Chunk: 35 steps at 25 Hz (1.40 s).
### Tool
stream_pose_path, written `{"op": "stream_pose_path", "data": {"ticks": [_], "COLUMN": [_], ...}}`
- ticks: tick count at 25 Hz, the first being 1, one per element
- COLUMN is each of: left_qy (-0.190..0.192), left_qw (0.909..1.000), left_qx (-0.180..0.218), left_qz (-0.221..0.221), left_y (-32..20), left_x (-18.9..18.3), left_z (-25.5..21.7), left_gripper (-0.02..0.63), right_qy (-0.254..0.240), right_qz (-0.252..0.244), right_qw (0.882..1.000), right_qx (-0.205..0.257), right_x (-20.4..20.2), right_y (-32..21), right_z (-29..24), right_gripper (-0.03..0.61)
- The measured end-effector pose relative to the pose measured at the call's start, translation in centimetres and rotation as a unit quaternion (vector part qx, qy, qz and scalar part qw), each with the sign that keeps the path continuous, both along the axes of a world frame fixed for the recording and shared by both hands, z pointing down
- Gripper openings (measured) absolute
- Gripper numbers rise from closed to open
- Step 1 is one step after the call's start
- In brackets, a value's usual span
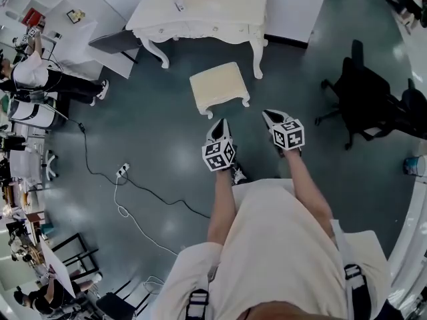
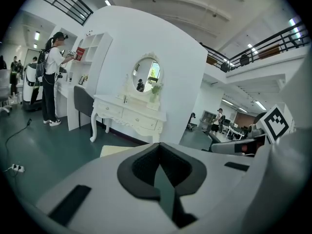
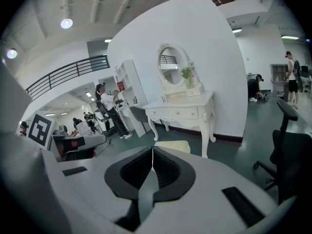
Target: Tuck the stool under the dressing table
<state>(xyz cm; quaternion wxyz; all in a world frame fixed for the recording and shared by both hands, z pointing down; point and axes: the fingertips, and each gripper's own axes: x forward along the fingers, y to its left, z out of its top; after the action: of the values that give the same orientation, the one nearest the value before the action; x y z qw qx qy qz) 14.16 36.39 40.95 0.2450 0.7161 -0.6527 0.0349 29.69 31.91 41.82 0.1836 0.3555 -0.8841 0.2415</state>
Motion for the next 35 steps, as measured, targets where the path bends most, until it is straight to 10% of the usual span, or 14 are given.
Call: {"op": "stream_pose_path", "data": {"ticks": [35], "left_qy": [-0.018], "left_qw": [0.9998], "left_qx": [-0.010], "left_qz": [-0.007], "left_y": [0.2], "left_x": [-18.1], "left_z": [2.2], "left_gripper": [0.015], "right_qy": [-0.016], "right_qz": [0.072], "right_qw": [0.997], "right_qx": [0.001], "right_x": [-14.2], "right_y": [-3.7], "right_z": [2.8], "right_gripper": [0.044]}}
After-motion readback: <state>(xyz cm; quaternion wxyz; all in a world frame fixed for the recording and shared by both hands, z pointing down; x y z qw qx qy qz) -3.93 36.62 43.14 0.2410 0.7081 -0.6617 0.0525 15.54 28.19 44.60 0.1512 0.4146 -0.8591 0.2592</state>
